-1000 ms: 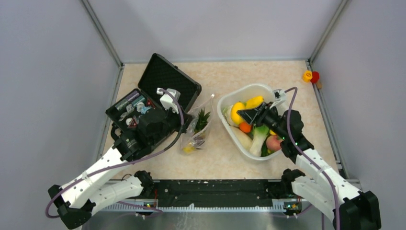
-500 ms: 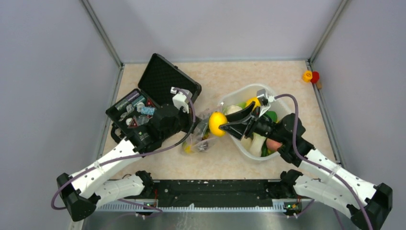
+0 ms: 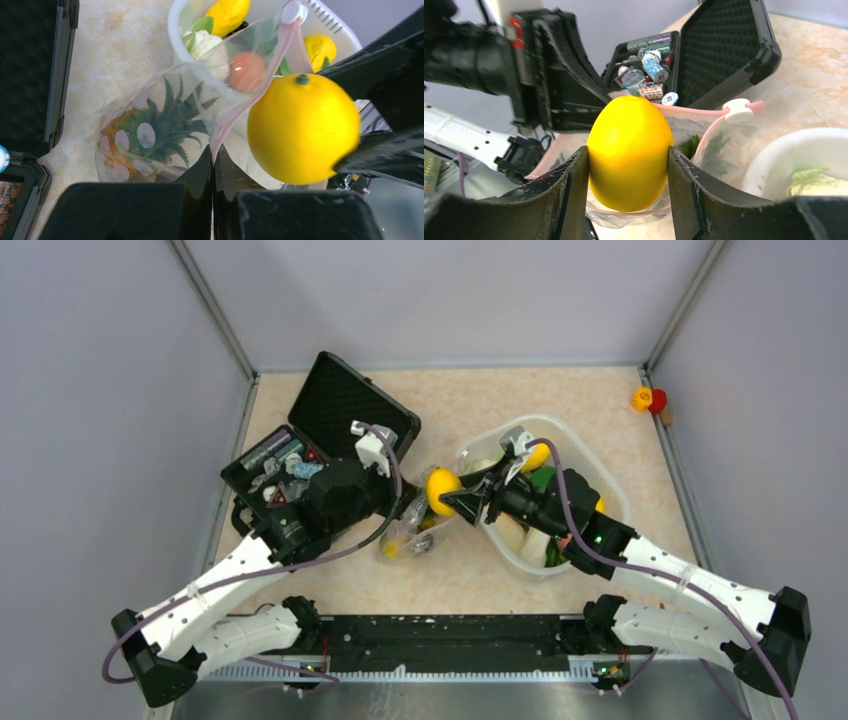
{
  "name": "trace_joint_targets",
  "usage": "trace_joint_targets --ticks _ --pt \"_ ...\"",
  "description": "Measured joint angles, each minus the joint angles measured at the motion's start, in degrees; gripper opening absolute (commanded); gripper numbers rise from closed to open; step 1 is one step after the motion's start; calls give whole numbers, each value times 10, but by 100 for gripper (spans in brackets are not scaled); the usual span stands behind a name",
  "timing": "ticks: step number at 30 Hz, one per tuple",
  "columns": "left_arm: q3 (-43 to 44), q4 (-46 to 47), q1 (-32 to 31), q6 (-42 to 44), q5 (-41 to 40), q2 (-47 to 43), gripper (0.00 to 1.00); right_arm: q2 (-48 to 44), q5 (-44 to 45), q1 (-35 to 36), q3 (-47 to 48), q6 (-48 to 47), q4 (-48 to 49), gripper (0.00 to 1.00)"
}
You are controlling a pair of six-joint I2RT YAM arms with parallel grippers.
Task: Place the food in the zip-top bag and seal the zipper
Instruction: Place the fake fruit in the zipper food storage bag, then pick up the fake fruit from the bin.
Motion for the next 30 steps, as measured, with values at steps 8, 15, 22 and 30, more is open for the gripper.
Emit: trace_joint_targets --ticks 8,15,22,30 --pt "0 8 0 0 2 -31 0 -9 2 1 -1 -10 8 68" --pt "-2 7 0 0 0 -36 0 -22 -9 1 -2 -9 30 68" --pt "-9 7 0 -2 -10 -60 0 -57 5 1 -40 -1 56 68" --pt "-16 6 0 -4 -19 -72 0 -150 122 3 -104 17 80 69"
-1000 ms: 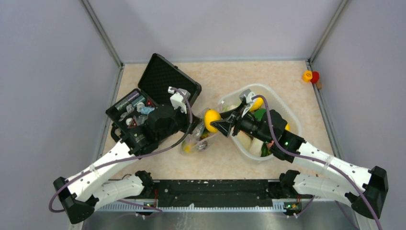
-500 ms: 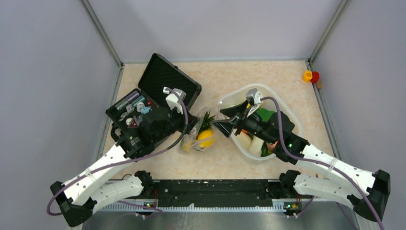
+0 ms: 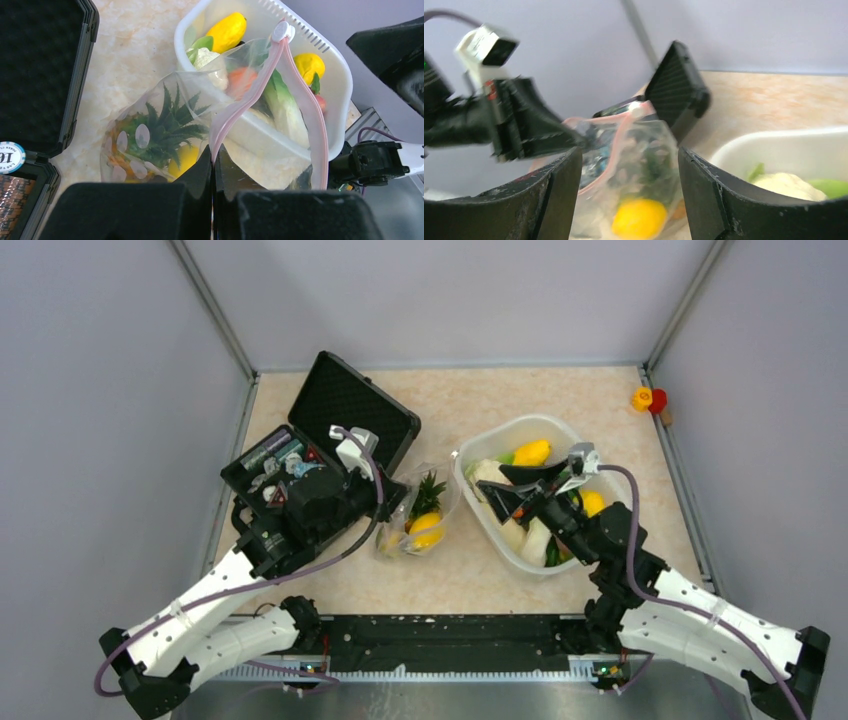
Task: Place the food in the zip-top bag and seal the zipper
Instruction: Pick up the fake fruit from the bin.
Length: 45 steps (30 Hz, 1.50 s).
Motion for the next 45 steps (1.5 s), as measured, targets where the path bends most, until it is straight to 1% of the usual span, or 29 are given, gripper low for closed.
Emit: trace_joint_targets --ticks 3,5,7,10,11,14,17,19,23,24,26,27,32,36,42,45 --pt "-2 -1 0 0 0 0 0 -20 102 1 -5 19 -35 69" --pt "-2 -2 0 0 0 0 0 -19 168 1 0 28 -73 69" --pt "-2 -3 0 0 1 0 0 -7 231 -1 12 37 -132 69" --pt "-2 -3 0 0 1 2 0 26 287 -19 52 50 -235 65" --pt "-2 -3 0 0 1 2 0 36 294 -28 64 52 -256 63" --pt "-2 -3 0 0 1 2 0 64 271 -82 91 56 -323 58" --pt "-2 -3 0 -1 1 2 0 88 226 -130 103 58 -364 57" --pt "-2 -3 0 -1 1 2 1 109 196 -144 105 57 -380 60" --pt "-2 -3 0 -2 -1 1 1 167 133 -149 107 57 -396 60" --pt "-2 -3 0 -2 -2 1 1 179 119 -149 107 57 -394 63" --pt "-2 -4 0 -2 -4 1 1 201 94 -149 108 57 -390 73" --pt "-2 -5 0 -2 -5 1 1 213 88 -149 109 57 -390 75" --pt "-2 -8 0 -2 -10 1 1 245 88 -149 127 62 -403 75" --pt "-2 -8 0 -2 -10 1 2 264 95 -150 146 62 -429 72" --pt "-2 -8 0 -2 -10 2 2 321 99 -150 172 62 -463 69" --pt "-2 -8 0 -2 -12 2 2 348 111 -151 180 61 -476 72"
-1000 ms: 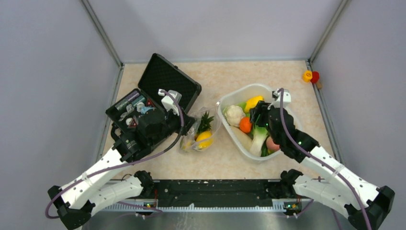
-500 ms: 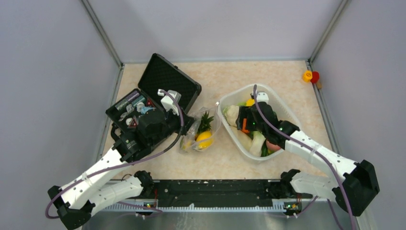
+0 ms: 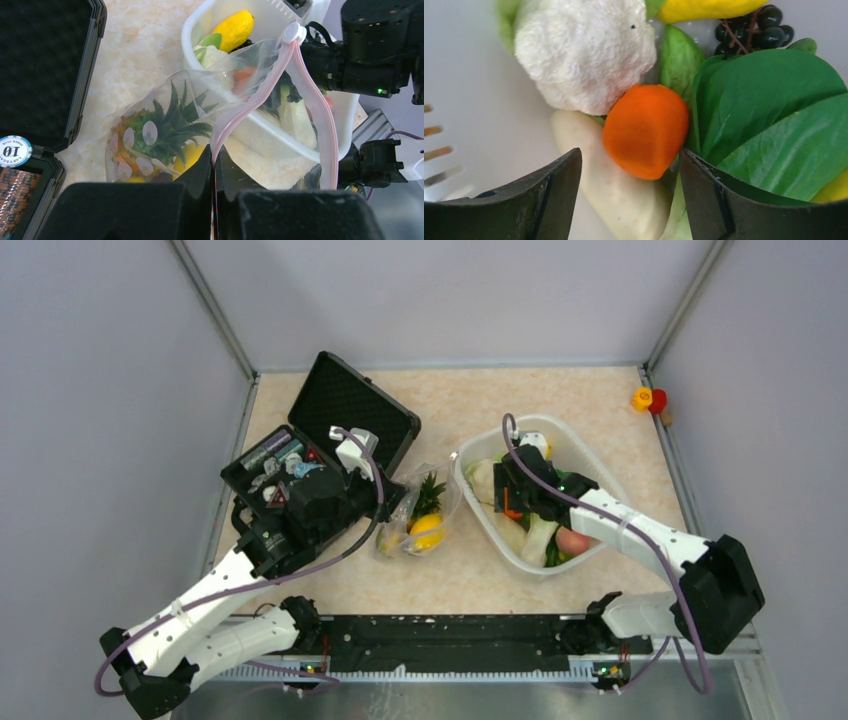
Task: Place the food in the zip-top bag and seal the zipper
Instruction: Pick up the fake fruit from the bin.
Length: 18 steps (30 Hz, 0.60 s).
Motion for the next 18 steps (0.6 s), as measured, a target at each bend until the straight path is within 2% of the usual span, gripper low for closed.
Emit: trace_joint_targets --ticks 5,12,18 --pt "0 -1 0 0 -3 0 2 52 51 -1 24 5 -21 78" --pt "0 -1 0 1 -8 1 2 79 65 -1 26 2 -14 42" --pt "0 -4 0 5 -11 5 3 49 61 -1 10 2 8 36"
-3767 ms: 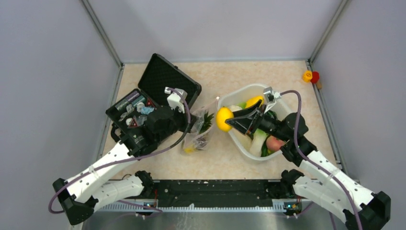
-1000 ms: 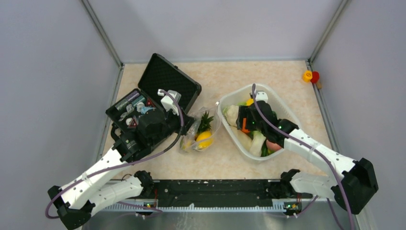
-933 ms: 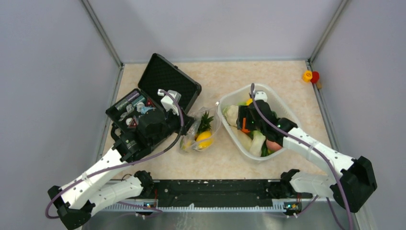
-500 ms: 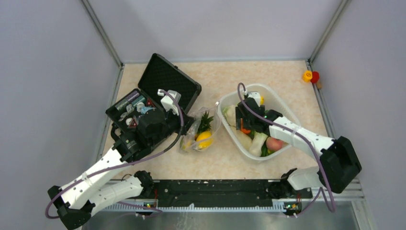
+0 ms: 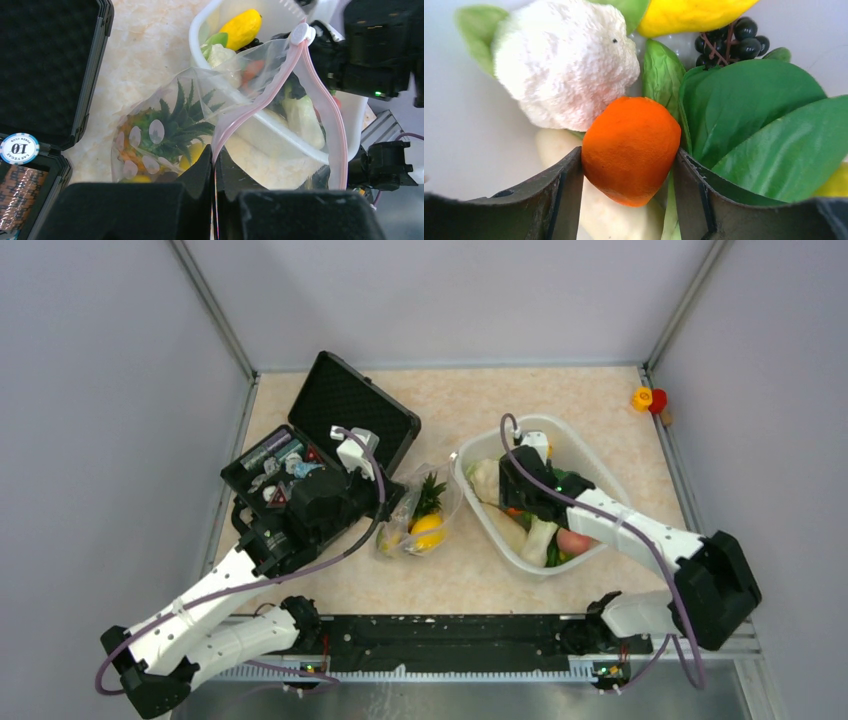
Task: Place the food in the zip-top bag and seal the zipper
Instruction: Pick up the fake fruit from the bin.
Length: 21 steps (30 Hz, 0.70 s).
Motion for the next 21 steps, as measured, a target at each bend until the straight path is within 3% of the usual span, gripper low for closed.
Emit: trace_joint_targets --ticks 8,21 --pt "0 0 0 0 -3 -1 3 -204 -17 -1 -85 -1 93 33" --pt "0 1 0 0 -2 -1 3 -376 -123 -1 -177 20 241 31"
